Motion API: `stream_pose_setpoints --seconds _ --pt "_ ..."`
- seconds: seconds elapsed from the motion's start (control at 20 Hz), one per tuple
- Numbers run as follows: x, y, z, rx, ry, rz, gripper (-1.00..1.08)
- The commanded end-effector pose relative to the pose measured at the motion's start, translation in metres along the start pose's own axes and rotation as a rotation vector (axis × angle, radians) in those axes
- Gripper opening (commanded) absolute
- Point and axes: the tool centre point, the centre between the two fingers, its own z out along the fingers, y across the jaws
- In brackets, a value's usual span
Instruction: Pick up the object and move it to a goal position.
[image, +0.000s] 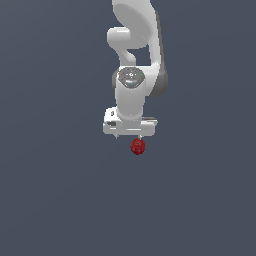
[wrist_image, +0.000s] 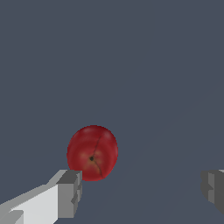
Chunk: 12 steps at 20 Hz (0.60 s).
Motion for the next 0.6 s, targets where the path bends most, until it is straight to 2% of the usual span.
stream_pose_setpoints --seconds 0.0,0.3,0.55 --pt "-0.002 -0.010 0.010 0.004 0.007 0.005 1.00" --pt "-0.009 -0.035 0.036 0.015 0.025 0.022 1.00" --pt "-0.013 -0.045 0.047 0.020 0.032 0.030 1.00"
